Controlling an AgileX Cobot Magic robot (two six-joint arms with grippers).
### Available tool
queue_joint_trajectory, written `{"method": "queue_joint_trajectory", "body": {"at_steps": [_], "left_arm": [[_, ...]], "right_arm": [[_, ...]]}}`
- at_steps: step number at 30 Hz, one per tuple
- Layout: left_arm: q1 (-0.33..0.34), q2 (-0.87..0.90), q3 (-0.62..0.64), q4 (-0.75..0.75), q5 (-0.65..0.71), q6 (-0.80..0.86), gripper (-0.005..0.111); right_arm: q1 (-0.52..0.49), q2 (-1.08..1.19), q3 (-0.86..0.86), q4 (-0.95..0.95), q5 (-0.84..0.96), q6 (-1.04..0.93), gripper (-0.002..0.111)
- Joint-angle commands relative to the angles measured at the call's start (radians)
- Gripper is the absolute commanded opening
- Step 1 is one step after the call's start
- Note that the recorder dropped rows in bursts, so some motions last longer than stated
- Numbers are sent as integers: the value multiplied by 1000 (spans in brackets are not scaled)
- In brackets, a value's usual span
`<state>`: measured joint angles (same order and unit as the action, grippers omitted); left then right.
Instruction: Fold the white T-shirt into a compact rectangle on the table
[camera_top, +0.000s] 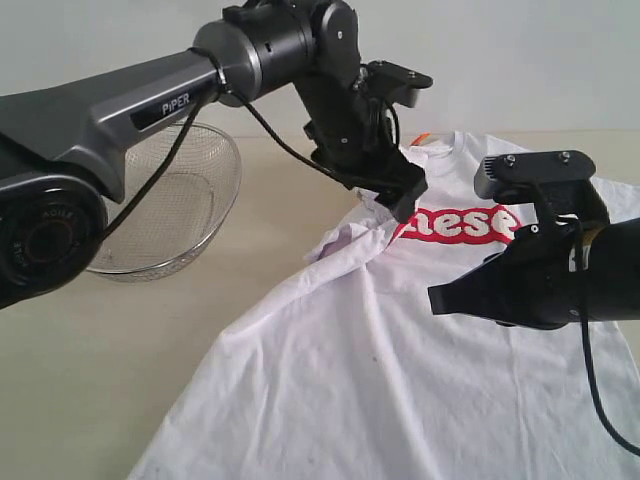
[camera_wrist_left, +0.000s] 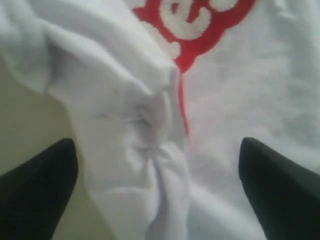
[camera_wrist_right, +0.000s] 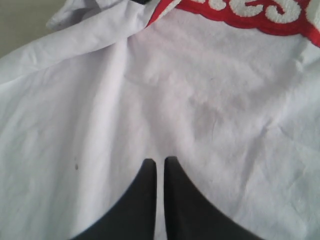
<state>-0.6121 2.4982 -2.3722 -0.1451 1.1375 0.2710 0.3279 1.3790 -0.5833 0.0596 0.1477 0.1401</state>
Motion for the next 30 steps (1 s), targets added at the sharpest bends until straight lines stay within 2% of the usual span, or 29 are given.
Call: {"method": "queue_joint_trajectory", "body": {"at_steps": [1, 4, 8, 11, 18, 25, 27, 30], "left_arm": [[51, -13, -7, 75, 45, -68, 82], [97, -13, -7, 35, 84, -92, 81], [178, -7, -5, -147, 84, -89, 78], [212, 7, -5, -272, 84, -84, 78], [200, 61, -5, -336, 84, -76, 78], [184, 105, -5, -325, 84, -76, 77], [184, 109, -5, -326, 84, -76, 74], [181, 110, -5, -329, 84, -76, 62]], "right_arm": [[-8, -5, 2, -6, 0, -7, 0], [-8, -5, 2, -6, 0, -11, 0], [-8, -5, 2, -6, 0, -11, 0], [-8, -5, 2, -6, 0, -11, 0], [-8, -5, 2, -6, 0, -13, 0], [-8, -5, 2, -6, 0, -13, 0], [-8, -5, 2, -6, 0, -13, 0], [-8, -5, 2, -6, 0, -13, 0]]}}
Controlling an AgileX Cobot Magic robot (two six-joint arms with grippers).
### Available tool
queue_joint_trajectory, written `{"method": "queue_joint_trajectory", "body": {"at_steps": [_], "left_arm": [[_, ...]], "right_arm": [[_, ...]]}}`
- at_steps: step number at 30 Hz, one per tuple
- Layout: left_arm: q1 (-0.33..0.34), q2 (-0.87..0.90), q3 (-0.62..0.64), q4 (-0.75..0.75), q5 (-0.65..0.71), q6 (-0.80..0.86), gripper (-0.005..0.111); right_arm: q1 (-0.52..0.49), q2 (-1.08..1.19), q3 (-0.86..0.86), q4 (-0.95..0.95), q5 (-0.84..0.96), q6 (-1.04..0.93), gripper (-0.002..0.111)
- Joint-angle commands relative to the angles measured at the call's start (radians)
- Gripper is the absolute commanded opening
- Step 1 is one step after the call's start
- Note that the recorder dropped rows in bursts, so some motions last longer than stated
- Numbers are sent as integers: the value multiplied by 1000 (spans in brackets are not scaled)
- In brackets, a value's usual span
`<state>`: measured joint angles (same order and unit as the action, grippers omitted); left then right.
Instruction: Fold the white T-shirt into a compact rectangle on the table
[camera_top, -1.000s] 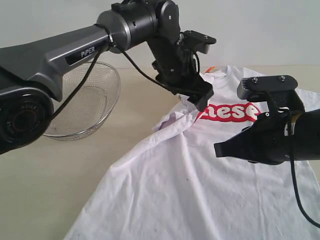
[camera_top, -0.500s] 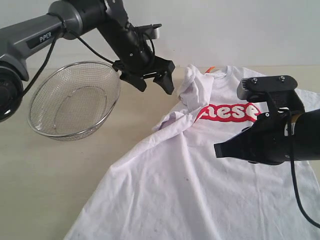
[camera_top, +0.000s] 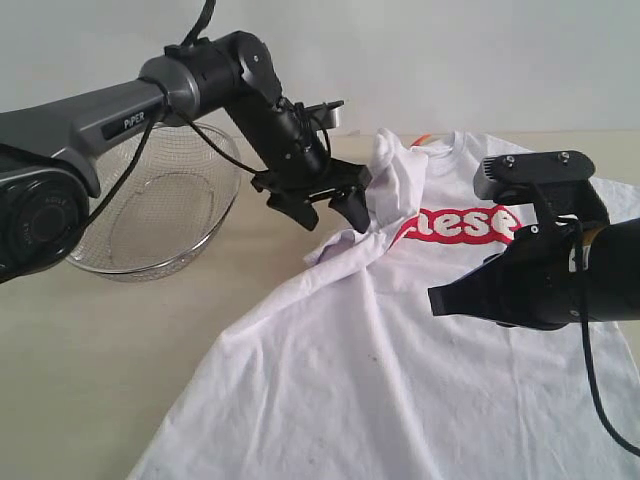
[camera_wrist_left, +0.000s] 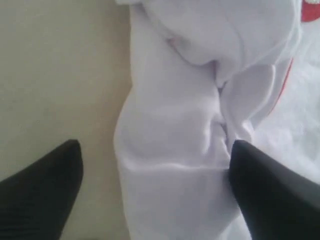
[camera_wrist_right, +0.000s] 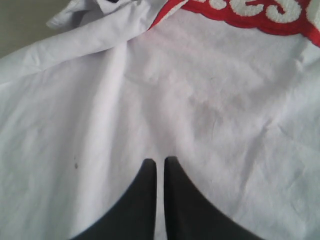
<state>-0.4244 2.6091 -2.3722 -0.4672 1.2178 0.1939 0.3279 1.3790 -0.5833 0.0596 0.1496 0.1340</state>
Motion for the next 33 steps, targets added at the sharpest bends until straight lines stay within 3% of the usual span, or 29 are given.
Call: {"method": "queue_joint_trajectory", "body": {"at_steps": [1, 25, 33], "left_arm": [[-6, -1, -5, -6, 3, 1, 59], [-50, 56, -5, -50, 3, 1, 56], [-48, 43, -5, -31, 3, -27, 43]], "right_arm": [[-8, -5, 2, -6, -4, -7, 0], [-8, -5, 2, -6, -13, -9, 0], [-8, -5, 2, -6, -13, -12, 0]]}}
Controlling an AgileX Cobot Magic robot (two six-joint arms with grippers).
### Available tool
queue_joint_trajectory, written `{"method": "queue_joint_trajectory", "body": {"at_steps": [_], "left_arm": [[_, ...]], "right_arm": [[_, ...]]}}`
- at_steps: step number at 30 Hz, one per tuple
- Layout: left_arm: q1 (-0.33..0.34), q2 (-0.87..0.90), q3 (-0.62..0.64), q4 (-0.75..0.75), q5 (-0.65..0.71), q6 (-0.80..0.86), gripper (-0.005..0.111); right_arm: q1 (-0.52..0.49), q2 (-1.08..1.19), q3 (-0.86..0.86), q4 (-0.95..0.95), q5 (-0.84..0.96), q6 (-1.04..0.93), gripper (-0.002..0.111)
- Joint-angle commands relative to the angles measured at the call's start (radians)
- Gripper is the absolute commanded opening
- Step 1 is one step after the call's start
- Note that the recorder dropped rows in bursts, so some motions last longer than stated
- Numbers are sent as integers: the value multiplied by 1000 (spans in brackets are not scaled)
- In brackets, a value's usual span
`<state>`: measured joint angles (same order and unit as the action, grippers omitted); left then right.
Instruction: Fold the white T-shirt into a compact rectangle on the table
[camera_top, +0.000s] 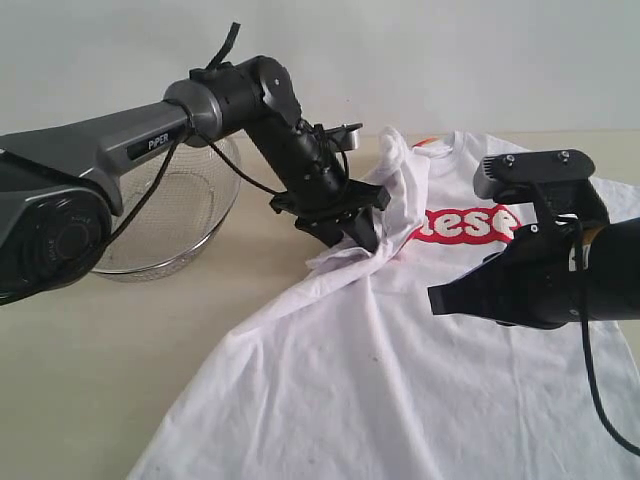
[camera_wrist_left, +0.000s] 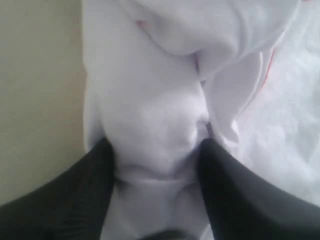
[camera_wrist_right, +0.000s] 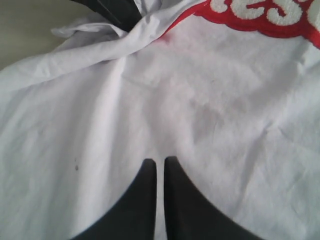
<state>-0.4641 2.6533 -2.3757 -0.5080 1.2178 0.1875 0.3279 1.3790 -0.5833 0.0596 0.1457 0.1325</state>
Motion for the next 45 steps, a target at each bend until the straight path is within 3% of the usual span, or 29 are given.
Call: {"method": "queue_joint_trajectory", "body": {"at_steps": [1, 8, 14, 17, 30, 38, 45], "left_arm": [[-9, -14, -1, 9, 3, -28, 41], [-11, -59, -1, 104, 3, -69, 38], [-17, -59, -1, 104, 3, -69, 11], [-17, -59, -1, 102, 3, -69, 4], [-17, -73, -3, 112, 3, -44, 5], [-14, -144, -4, 267, 3, -52, 5], [12, -169, -4, 294, 3, -54, 5]], "right_arm": [[-8, -5, 2, -6, -9, -10, 0], [-8, -5, 2, -6, -5, -11, 0], [-8, -5, 2, -6, -3, -11, 0], [-8, -5, 2, -6, -3, -11, 0], [-8, -5, 2, -6, -5, -11, 0], [-8, 40, 2, -6, 0, -11, 0], [-8, 47, 2, -6, -8, -11, 0]]}}
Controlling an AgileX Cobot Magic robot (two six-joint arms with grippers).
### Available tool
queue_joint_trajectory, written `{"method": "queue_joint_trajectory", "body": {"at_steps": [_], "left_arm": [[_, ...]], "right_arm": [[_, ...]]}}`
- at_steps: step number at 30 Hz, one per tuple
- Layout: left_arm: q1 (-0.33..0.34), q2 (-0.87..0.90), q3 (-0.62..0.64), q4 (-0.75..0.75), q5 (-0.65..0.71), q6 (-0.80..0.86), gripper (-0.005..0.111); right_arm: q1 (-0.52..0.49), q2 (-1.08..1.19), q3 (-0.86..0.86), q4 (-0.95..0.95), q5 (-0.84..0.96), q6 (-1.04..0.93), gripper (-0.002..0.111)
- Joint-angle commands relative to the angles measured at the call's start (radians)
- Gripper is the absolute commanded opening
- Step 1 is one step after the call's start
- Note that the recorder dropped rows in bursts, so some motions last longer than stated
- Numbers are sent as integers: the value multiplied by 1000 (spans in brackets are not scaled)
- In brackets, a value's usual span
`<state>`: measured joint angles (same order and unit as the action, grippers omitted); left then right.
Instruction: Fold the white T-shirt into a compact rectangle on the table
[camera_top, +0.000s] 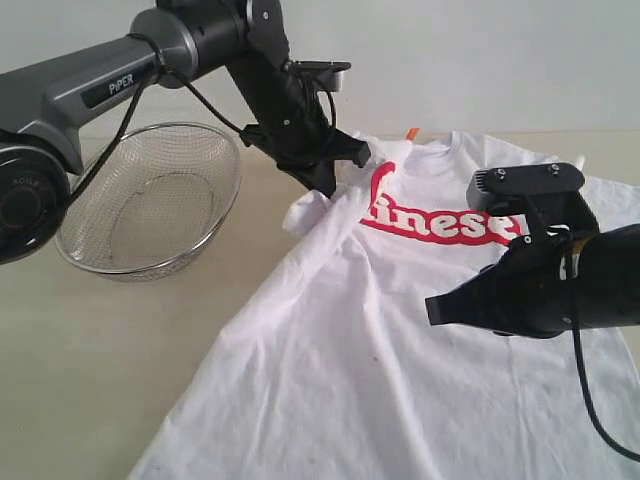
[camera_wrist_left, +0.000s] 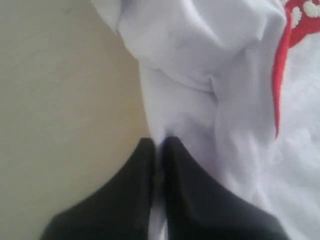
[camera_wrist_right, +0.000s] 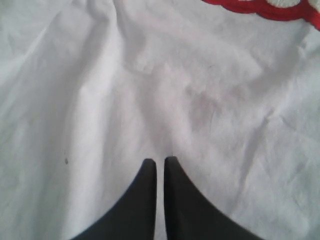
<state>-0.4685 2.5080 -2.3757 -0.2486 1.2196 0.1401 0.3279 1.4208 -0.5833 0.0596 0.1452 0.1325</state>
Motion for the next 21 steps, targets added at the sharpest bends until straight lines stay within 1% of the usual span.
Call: {"method": "queue_joint_trajectory", "body": {"at_steps": [1, 4, 13, 17, 21], "left_arm": [[16, -24, -4, 49, 2, -13, 5], [19, -30, -4, 133, 2, -40, 5], [23, -47, -4, 295, 2, -85, 5], [38, -53, -4, 338, 2, -97, 5], [60, -53, -4, 341, 2, -102, 5]], "right_arm": [[-8, 5, 2, -6, -8, -11, 0], [-8, 5, 2, -6, -8, -11, 0], [-8, 7, 2, -6, -7, -16, 0], [-8, 7, 2, -6, -7, -18, 0], [-8, 7, 2, -6, -7, -18, 0]]}}
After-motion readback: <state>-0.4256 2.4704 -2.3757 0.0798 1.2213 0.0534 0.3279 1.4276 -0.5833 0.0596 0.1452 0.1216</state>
